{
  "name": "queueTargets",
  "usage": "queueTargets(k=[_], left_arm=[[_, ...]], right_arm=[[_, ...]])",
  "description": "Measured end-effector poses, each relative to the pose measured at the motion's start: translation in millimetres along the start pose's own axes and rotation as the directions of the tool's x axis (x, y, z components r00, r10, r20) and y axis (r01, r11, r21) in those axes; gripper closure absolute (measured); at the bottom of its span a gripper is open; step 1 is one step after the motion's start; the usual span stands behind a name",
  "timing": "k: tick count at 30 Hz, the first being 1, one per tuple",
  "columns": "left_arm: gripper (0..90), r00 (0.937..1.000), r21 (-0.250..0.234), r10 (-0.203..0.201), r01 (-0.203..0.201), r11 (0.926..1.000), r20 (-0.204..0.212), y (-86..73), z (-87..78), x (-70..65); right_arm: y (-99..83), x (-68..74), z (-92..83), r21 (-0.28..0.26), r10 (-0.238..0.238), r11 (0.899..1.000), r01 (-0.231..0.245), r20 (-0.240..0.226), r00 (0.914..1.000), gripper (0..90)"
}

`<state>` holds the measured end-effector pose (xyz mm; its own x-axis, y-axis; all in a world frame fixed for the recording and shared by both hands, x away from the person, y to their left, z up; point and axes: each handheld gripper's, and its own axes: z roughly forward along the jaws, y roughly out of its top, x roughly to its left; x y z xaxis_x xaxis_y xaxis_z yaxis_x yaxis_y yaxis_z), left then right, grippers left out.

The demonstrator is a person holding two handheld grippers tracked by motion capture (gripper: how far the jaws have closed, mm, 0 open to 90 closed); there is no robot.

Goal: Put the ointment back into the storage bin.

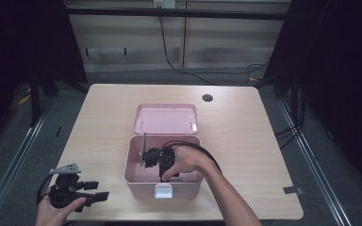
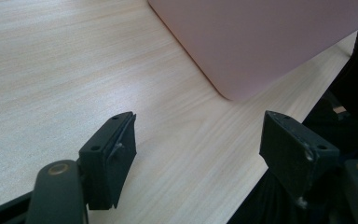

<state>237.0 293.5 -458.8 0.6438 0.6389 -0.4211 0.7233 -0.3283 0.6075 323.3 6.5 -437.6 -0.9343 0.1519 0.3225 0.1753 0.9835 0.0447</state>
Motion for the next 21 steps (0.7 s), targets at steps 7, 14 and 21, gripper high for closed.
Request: queueTargets(k=[7,14,21], left_arm=[[26.9,1.0,0.003,0.004,-0.004,1.0,-0.001,-0.1,-0.3,0.0],[27.0,1.0,0.003,0.005,-0.005,1.0,0.001,0.0,-0.3,0.0],[27.3,1.0,0.004,0.006,-0.006,1.0,0.0,0.0,0.1,-0.6]], right_arm=[[-0.1,-2.7,6.3,0.026,0.012,1.0,-0.012,-0.011,0.9999,70.9],[-0.1,-3.6,10.6,0.031,0.017,0.999,-0.016,-0.025,0.9995,70.8],[0.0,-4.5,12.6,0.042,0.028,0.999,-0.028,-0.014,0.9995,68.1]])
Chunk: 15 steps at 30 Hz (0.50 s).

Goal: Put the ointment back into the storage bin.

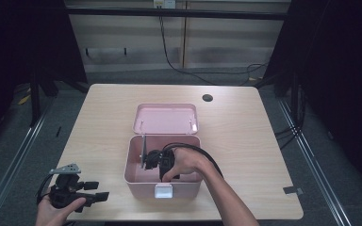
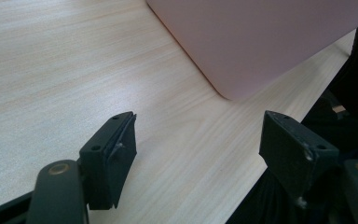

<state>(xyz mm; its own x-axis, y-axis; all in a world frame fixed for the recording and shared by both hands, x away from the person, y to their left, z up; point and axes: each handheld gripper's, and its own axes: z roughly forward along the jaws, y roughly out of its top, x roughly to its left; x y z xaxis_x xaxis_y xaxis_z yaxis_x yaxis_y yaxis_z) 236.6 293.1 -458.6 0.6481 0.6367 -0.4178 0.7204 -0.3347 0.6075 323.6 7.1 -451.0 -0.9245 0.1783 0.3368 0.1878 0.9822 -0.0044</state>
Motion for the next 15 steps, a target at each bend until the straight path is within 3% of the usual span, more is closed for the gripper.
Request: queueTargets(k=[9,15], left_arm=[[27.5,1.0,-0.001,-0.001,0.001,1.0,0.0,0.0,0.0,0.3],[27.4,1.0,-0.002,-0.001,0.001,1.0,-0.001,0.0,-0.1,0.3]], right_arm=[[-1.7,1.9,-6.0,-0.011,0.004,1.0,-0.004,0.002,1.0,65.7],[-6.5,5.0,-16.0,-0.069,0.002,0.998,-0.001,0.019,0.9998,64.4]])
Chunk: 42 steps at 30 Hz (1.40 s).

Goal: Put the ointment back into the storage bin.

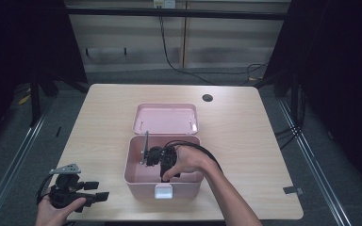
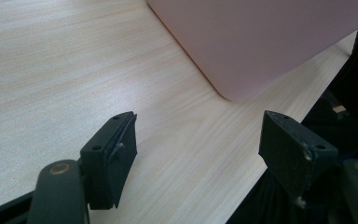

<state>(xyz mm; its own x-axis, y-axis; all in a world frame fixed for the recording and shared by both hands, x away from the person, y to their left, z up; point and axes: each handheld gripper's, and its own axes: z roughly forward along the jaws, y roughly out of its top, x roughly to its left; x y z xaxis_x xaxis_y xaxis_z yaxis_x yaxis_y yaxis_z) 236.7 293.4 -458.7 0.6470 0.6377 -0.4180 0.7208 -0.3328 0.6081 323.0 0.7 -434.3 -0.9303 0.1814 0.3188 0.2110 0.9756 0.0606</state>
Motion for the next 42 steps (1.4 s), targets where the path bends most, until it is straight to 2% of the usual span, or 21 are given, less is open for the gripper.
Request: queueTargets(k=[8,12,23,27,28,29,31,32,33,35,37,42], left_arm=[[27.4,1.0,0.0,0.0,0.0,1.0,0.0,0.1,0.0,-0.1],[27.4,1.0,0.002,0.001,-0.001,1.0,0.0,0.1,0.1,-0.3],[27.3,1.0,0.001,-0.002,0.002,1.0,-0.002,-0.1,-0.4,0.6],[27.3,1.0,-0.001,-0.001,0.001,1.0,-0.002,-0.1,-0.8,0.8],[27.3,1.0,-0.004,-0.004,0.004,1.0,-0.001,-0.2,-0.7,0.6],[27.3,1.0,-0.004,-0.005,0.005,1.0,-0.001,-0.2,-0.8,0.5],[27.3,1.0,-0.004,-0.006,0.006,1.0,-0.001,-0.2,-0.7,0.6],[27.3,1.0,0.0,-0.004,0.004,1.0,0.001,-0.1,-0.8,1.0],[27.3,1.0,0.001,-0.003,0.003,1.0,0.0,-0.1,-0.7,1.0],[27.3,1.0,0.0,-0.003,0.003,1.0,-0.002,-0.1,-0.6,0.7],[27.3,1.0,0.0,-0.003,0.003,1.0,-0.002,-0.1,-0.7,0.7],[27.3,1.0,-0.001,-0.004,0.004,1.0,0.001,-0.1,-0.8,0.9]], right_arm=[[-6.3,6.4,-16.5,-0.052,0.011,0.999,-0.01,0.014,0.9998,62.1],[-10.4,8.0,-26.3,-0.117,0.03,0.993,-0.027,0.024,0.9993,62.1],[-23.4,15.2,-43.0,-0.159,0.032,0.987,-0.022,0.058,0.9978,61.9],[-26.8,16.5,-48.6,-0.161,0.05,0.986,-0.039,0.062,0.9968,61.9],[-30.0,16.3,-53.7,-0.182,0.069,0.982,-0.055,0.07,0.9951,61.9],[-31.3,15.9,-55.7,-0.186,0.055,0.982,-0.04,0.075,0.9957,62.0],[-33.8,18.6,-60.7,-0.197,0.061,0.979,-0.045,0.079,0.9949,61.9],[-35.1,18.7,-62.0,-0.207,0.048,0.978,-0.03,0.082,0.9954,62.0],[-36.2,21.0,-64.0,-0.206,0.059,0.978,-0.042,0.081,0.995,62.0],[-38.5,22.5,-67.0,-0.208,0.046,0.978,-0.025,0.097,0.9942,61.7],[-41.1,24.4,-71.0,-0.237,0.038,0.972,-0.013,0.102,0.9941,61.7],[-48.7,28.4,-80.6,-0.25,0.042,0.968,-0.011,0.118,0.9921,60.9]])
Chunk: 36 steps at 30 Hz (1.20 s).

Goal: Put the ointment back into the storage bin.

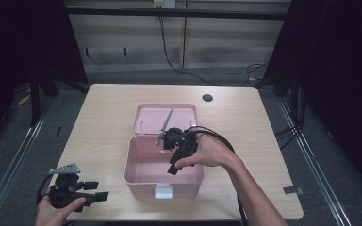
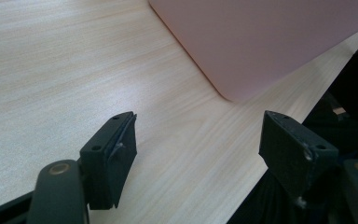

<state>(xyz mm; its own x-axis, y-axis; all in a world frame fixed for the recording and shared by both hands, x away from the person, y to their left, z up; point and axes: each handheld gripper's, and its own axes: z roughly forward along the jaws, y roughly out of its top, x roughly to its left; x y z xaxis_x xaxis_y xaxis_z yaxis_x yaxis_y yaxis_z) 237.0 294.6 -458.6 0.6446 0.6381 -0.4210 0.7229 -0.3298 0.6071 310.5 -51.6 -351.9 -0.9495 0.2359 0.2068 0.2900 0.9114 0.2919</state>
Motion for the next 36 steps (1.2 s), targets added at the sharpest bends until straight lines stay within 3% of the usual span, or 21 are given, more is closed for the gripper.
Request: queueTargets(k=[11,16,25,36], left_arm=[[27.2,1.0,0.002,0.002,-0.002,1.0,-0.004,0.0,0.3,-0.6],[27.2,1.0,0.0,0.001,-0.001,1.0,-0.004,-0.1,0.5,-0.8],[27.2,1.0,0.002,0.0,0.0,1.0,-0.005,0.0,1.0,-1.0],[27.3,1.0,0.003,-0.003,0.003,1.0,-0.004,-0.2,1.4,-0.9]], right_arm=[[-17.6,7.0,-19.7,-0.072,0.031,0.997,-0.027,0.052,0.9982,59.9],[-25.3,11.1,-25.0,-0.11,0.027,0.994,-0.018,0.082,0.9963,58.9],[-46.9,14.8,-39.7,-0.166,0.076,0.985,-0.057,0.116,0.9903,57.4],[-69.1,16.6,-56.9,-0.141,0.094,0.987,-0.076,0.131,0.9869,55.7]])
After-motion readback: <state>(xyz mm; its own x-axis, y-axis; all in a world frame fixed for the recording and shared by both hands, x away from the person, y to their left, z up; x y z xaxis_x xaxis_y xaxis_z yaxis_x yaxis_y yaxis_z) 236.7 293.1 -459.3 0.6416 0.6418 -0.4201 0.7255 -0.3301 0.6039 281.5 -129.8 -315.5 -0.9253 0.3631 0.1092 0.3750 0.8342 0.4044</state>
